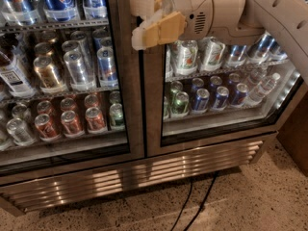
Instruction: Open left fridge door
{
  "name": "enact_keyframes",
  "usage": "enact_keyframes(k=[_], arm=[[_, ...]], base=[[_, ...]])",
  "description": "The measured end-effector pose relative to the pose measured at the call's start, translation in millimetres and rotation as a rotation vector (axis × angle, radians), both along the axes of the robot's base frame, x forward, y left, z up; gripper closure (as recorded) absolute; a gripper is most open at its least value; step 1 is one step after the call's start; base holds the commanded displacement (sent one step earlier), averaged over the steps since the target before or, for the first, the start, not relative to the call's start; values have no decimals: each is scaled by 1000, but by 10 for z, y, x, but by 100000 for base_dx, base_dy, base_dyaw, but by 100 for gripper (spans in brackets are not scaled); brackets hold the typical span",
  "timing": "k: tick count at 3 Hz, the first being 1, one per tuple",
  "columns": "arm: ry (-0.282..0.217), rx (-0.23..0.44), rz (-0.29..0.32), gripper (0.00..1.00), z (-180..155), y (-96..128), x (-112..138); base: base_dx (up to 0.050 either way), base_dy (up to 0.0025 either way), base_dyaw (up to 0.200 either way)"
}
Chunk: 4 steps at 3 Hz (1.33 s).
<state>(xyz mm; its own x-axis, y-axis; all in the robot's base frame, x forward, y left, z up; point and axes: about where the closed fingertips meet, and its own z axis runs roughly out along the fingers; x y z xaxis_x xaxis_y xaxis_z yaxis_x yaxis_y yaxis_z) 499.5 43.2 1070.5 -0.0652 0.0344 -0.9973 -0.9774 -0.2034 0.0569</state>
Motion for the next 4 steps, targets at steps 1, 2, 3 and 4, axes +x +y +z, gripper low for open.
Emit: enact_keyframes(k=[1, 2, 3, 4], arm=[[0, 0, 0, 0, 0, 0, 0], [0, 0, 0, 0, 0, 1, 0], [0, 0, 0, 18, 0, 1, 0], [0, 0, 0, 42, 0, 1, -1]], base=[[1, 0, 19203], [0, 0, 0], [0, 0, 0], [0, 0, 0]])
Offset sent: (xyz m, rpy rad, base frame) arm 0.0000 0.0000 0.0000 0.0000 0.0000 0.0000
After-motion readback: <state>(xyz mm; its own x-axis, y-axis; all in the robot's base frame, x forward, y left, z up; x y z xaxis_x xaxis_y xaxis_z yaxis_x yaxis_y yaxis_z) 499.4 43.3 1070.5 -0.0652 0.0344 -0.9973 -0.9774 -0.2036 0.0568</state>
